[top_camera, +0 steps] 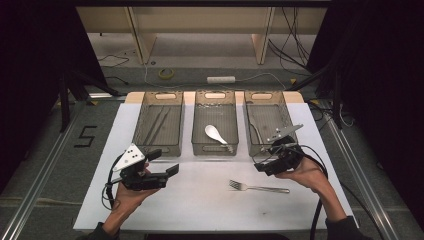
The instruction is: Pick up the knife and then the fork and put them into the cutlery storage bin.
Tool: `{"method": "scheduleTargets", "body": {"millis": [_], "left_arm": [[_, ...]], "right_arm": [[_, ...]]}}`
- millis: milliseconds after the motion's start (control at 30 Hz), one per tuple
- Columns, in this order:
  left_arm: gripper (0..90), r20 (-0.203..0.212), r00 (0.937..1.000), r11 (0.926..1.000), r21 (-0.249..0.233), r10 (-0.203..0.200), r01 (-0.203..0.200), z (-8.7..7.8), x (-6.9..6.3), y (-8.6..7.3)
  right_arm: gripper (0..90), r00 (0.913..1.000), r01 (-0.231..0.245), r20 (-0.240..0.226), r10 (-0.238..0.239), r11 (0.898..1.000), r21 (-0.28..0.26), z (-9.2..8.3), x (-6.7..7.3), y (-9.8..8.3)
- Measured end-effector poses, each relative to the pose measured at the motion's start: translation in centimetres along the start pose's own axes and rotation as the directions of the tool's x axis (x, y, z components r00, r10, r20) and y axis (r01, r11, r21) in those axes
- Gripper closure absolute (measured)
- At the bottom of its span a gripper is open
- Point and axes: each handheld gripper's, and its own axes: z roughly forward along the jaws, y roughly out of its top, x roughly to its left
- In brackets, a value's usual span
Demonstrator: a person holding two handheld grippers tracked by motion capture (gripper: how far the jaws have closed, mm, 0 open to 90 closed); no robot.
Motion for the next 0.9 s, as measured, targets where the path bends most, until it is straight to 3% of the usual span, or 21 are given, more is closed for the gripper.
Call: {"method": "scheduleTargets", "body": {"millis": [267,533,900], "left_arm": [[15.7,0.002,1.0,1.0,-0.001,0.0,0.0,0.0,0.0,0.0],[15.7,0.001,1.0,1.0,-0.001,0.001,-0.001,0.0,0.0,0.0],[15.7,0.001,1.0,1.0,0.0,0.006,-0.006,0.0,0.0,0.0]], "right_arm": [[33.2,0.9983,0.058,-0.014,-0.057,0.994,0.095,1.0,0.7,-0.8],[40.3,0.9969,0.075,-0.035,-0.07,0.981,0.176,2.3,1.1,-2.1],[51.9,0.9943,0.101,-0.056,-0.09,0.966,0.238,3.5,1.6,-3.0]]}}
